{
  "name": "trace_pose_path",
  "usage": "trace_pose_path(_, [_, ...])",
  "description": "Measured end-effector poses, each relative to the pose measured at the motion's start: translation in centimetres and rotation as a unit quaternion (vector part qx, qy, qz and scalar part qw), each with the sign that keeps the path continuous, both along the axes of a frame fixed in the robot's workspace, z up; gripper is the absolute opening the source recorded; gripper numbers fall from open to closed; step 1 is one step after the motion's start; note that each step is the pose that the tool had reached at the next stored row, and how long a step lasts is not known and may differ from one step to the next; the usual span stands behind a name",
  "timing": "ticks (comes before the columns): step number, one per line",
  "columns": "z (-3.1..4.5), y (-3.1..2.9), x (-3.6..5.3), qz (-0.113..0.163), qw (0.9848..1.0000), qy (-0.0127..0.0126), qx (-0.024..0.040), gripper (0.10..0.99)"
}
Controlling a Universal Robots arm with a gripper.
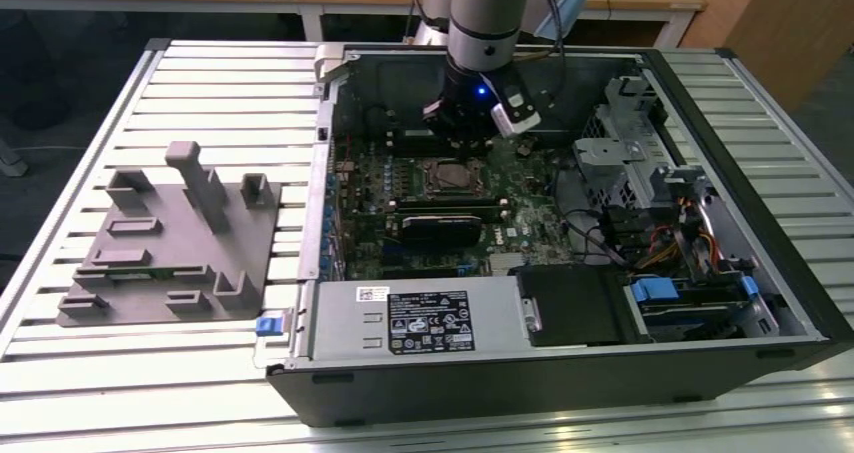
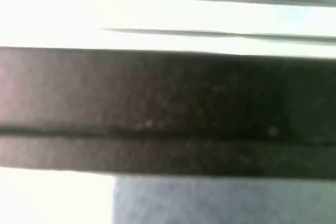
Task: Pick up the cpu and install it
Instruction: 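Install the first cpu locking lever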
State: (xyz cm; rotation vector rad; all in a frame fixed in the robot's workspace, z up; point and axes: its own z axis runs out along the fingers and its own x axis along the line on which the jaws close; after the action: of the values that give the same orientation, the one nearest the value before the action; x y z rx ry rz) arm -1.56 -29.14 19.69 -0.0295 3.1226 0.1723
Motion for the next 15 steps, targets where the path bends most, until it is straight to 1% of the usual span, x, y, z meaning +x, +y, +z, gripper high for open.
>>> trace_pose_path(2, [0.02, -0.01, -0.01, 0.0, 1.0, 0.0002, 0.002, 0.106])
trace_pose_path(4, [0.1, -0.01, -0.01, 0.0, 1.0, 0.0002, 0.0024, 0.106])
trace_pose_path(9, [0.69, -0.02, -0.01, 0.0, 1.0, 0.0002, 0.0023, 0.106])
trace_pose_path(12, [0.73, -0.07, 0.0, 0.0, 1.0, 0.0002, 0.0023, 0.106])
trace_pose_path(15, [0.73, -0.28, -0.01, 0.0, 1.0, 0.0002, 0.0023, 0.106])
